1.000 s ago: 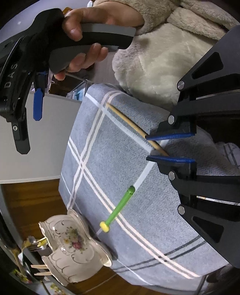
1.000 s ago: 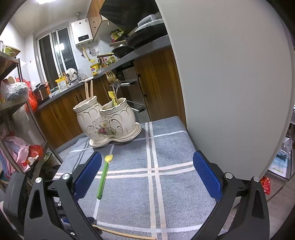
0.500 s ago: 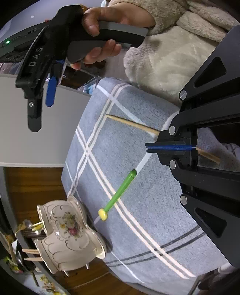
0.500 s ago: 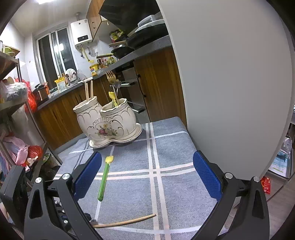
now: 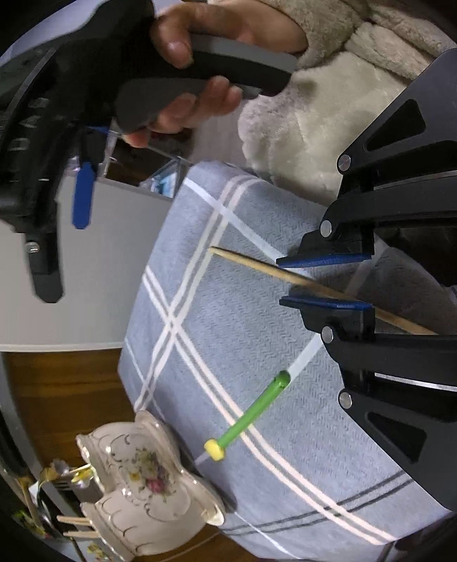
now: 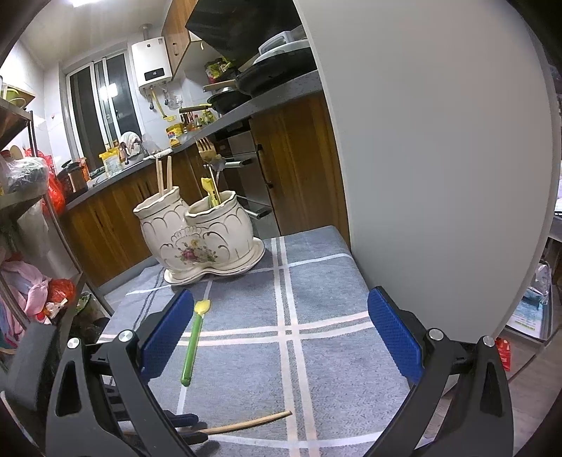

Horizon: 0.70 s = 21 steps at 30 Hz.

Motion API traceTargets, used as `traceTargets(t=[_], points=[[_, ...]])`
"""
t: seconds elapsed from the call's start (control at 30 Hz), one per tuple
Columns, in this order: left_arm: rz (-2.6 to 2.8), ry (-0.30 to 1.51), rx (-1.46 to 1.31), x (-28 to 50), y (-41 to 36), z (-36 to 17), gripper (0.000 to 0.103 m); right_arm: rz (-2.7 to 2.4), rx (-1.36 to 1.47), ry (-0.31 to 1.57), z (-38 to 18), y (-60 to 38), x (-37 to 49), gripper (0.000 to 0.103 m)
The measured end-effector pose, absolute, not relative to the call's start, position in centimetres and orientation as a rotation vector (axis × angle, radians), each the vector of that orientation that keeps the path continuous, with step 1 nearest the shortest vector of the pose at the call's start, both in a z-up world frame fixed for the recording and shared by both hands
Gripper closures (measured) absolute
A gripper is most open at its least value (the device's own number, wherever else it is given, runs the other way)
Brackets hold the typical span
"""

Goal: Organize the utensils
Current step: 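Grasp the wooden chopstick lying on the cloth with the left tool, then lift the chopstick with the left tool while the right tool reaches for the green spoon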

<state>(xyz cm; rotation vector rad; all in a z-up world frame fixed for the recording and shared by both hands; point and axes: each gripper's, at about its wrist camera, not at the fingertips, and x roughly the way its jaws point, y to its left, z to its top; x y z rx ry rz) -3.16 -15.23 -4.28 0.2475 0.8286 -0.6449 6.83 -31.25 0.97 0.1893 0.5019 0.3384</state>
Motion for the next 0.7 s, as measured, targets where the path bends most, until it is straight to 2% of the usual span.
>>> traceTargets(t=[0.03,0.1,0.27,0.5,0.7], points=[[-0.643,0.826,0.254,-3.2,-15.3,-4.4,0.087,0.338,0.192,0.503,0.9,-31.3,6.9,0.005],[-0.634,0.822,0.267,-3.2,-15.3,-4.4,0.094,0.335,0.194,0.504,0.8,-31.5,6.9,0.005],[-0.631,0.823,0.245,-2.9,-15.0,-4.4,0.097,0.334,0.196,0.51,0.7,-31.5,7.0,0.005],[-0.598,0.757,0.189,-3.3,-12.6,-2.0,0.098,0.322,0.183,0.519,0.8,-30.7,7.3,0.005],[-0.465,0.715,0.085,-2.1,-6.8,-0.4,0.098,0.33,0.1,0.594,0.7,-27.6,8.4,0.005]])
